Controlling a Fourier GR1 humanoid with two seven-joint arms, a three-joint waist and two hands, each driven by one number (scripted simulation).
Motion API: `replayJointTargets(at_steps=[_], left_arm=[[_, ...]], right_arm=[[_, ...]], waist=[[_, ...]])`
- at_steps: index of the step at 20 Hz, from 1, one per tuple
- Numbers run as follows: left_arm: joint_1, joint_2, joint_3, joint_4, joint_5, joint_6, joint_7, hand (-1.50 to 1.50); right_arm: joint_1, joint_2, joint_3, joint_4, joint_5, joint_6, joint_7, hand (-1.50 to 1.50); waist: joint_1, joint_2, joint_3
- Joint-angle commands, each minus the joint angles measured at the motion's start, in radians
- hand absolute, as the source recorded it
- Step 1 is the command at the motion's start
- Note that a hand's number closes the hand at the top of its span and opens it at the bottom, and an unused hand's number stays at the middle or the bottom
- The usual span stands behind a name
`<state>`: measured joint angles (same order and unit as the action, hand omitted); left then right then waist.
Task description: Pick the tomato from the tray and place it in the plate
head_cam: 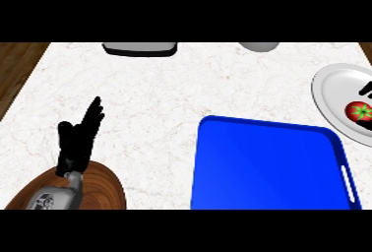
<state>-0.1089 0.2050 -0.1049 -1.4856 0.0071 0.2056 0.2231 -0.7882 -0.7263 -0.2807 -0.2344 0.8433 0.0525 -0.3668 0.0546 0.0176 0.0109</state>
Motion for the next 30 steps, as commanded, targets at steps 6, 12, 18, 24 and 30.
replayJointTargets(at_steps=[6, 12, 18, 24, 30], left_arm=[[0.028, -0.026, -0.012, 0.034, -0.017, 0.015, -0.002, 0.00], [0.058, -0.043, -0.036, -0.011, -0.031, 0.030, 0.011, 0.00], [0.025, -0.074, -0.038, 0.039, -0.040, 0.045, 0.003, 0.00], [0.002, -0.024, -0.005, 0.018, -0.013, -0.004, 0.033, 0.00], [0.039, -0.052, -0.009, 0.065, -0.022, 0.001, -0.043, 0.00]], right_arm=[[-0.022, -0.037, -0.123, 0.050, -0.135, 0.132, -0.292, -1.50], [-0.043, -0.071, -0.343, 0.110, -0.360, 0.277, -0.324, -1.50], [-0.021, -0.156, -0.377, 0.135, -0.401, 0.457, -0.320, -1.50], [0.058, -0.132, -0.374, 0.104, -0.412, 0.503, -0.404, -1.50], [0.086, -0.083, -0.362, 0.073, -0.415, 0.457, -0.437, -1.50]], waist=[[-0.012, 0.005, -0.004], [-0.017, -0.001, -0.004], [-0.010, 0.008, -0.004], [-0.010, 0.006, -0.003], [-0.006, 0.006, -0.004]])
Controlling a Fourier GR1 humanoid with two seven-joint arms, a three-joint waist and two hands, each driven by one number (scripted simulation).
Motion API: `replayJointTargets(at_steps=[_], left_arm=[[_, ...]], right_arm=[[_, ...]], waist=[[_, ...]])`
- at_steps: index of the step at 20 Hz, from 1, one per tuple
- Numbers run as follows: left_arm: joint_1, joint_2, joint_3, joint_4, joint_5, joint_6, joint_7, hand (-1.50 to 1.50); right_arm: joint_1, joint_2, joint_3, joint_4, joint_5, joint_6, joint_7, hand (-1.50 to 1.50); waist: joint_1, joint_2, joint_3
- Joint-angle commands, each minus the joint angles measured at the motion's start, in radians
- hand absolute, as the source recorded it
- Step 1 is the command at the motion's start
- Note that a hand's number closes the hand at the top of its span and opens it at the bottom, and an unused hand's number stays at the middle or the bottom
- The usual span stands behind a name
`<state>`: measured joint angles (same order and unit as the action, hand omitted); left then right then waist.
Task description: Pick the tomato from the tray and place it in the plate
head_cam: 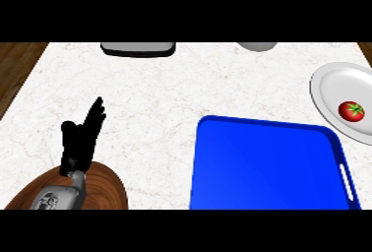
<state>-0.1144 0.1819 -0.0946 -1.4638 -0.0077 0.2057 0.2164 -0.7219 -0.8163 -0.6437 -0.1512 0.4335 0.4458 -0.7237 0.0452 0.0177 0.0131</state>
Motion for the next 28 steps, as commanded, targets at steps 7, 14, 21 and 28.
replayJointTargets(at_steps=[7, 14, 21, 28], left_arm=[[-0.004, 0.004, 0.009, -0.006, 0.022, -0.029, 0.053, 0.00], [0.016, -0.013, 0.016, 0.045, 0.010, -0.022, -0.012, 0.00], [0.010, -0.025, -0.002, -0.001, -0.004, -0.013, 0.026, 0.00], [-0.008, -0.038, -0.007, 0.030, -0.010, -0.013, 0.022, 0.00]], right_arm=[[0.015, 0.047, 0.018, -0.013, 0.010, -0.078, -0.021, -1.50], [0.048, 0.011, 0.012, -0.002, 0.005, -0.072, -0.043, -1.50], [0.093, -0.012, 0.021, 0.008, 0.020, -0.105, -0.057, -1.50], [0.121, -0.036, 0.014, 0.006, 0.018, -0.126, -0.084, -1.50]], waist=[[0.016, 0.006, -0.006], [0.014, 0.011, -0.005], [0.015, 0.011, -0.003], [0.009, 0.014, -0.002]])
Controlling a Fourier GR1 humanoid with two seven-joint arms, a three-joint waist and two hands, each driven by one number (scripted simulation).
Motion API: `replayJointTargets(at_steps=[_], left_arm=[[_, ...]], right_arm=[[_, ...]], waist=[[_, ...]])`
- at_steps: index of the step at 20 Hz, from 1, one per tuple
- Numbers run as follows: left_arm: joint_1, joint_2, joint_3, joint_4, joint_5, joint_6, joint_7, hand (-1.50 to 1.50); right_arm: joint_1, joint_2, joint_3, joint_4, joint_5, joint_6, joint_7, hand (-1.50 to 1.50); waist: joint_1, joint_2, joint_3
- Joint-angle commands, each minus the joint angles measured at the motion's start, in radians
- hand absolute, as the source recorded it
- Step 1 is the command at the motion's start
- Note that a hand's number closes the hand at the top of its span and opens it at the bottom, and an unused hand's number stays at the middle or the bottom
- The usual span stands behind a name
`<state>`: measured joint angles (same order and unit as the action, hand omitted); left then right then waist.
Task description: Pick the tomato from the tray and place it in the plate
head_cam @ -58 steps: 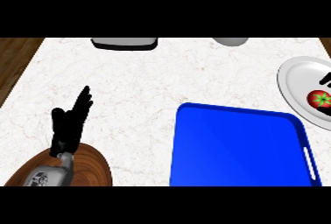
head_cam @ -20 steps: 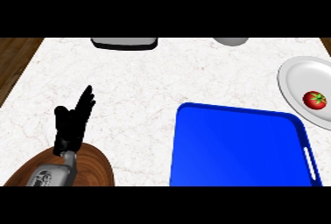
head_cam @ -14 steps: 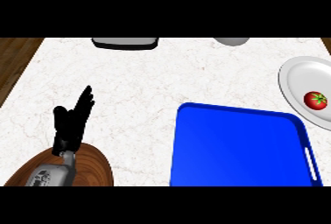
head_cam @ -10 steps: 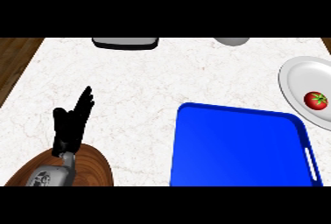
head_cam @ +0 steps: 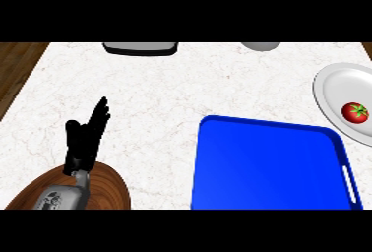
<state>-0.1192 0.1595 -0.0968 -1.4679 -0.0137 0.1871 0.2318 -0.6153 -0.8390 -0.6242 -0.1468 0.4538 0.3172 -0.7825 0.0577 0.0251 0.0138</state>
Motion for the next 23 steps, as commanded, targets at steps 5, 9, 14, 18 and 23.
replayJointTargets(at_steps=[5, 9, 14, 18, 23], left_arm=[[0.006, -0.023, -0.017, 0.015, -0.013, 0.009, 0.014, 0.00], [0.050, 0.000, 0.006, 0.024, 0.003, -0.017, -0.049, 0.00], [0.025, 0.003, 0.009, -0.001, 0.002, -0.011, -0.002, 0.00], [0.017, -0.007, -0.001, -0.002, 0.000, -0.015, -0.005, 0.00], [0.018, -0.010, -0.012, 0.013, -0.018, -0.009, -0.003, 0.00]], right_arm=[[0.013, 0.006, -0.042, 0.017, -0.034, -0.056, 0.001, -1.50], [0.041, -0.069, -0.051, 0.015, -0.041, 0.006, -0.015, -1.50], [0.062, -0.074, -0.075, 0.025, -0.057, -0.061, 0.007, -1.50], [0.055, -0.081, -0.079, 0.027, -0.061, -0.055, 0.028, -1.50], [0.082, -0.067, -0.069, 0.019, -0.046, -0.102, 0.008, -1.50]], waist=[[0.002, 0.005, -0.003], [0.005, 0.004, -0.003], [0.011, 0.009, 0.000], [0.012, 0.008, 0.000], [0.015, 0.012, 0.002]])
